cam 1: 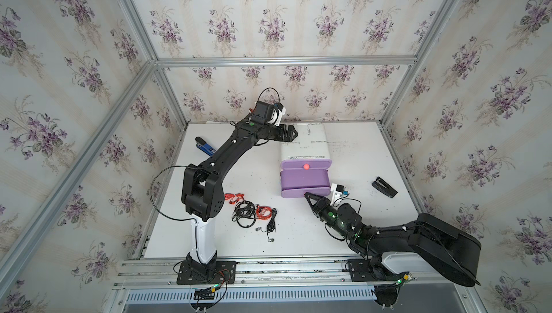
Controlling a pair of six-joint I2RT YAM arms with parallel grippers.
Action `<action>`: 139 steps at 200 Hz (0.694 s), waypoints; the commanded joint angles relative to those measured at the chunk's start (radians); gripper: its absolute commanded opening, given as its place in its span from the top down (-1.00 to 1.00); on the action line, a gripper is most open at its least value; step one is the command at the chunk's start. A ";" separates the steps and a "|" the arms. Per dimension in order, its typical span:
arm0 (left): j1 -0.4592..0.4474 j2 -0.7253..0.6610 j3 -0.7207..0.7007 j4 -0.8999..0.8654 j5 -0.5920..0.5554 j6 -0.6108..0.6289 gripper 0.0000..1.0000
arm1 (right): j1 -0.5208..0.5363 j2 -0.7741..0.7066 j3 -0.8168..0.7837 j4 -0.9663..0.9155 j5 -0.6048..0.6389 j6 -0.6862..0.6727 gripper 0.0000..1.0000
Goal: Place the wired earphones into the drawer by color
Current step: Open the drawer in the storage box.
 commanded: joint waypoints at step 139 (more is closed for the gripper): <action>0.009 -0.045 -0.042 -0.049 -0.049 -0.033 -1.00 | 0.047 -0.049 -0.009 -0.105 0.006 -0.011 -0.31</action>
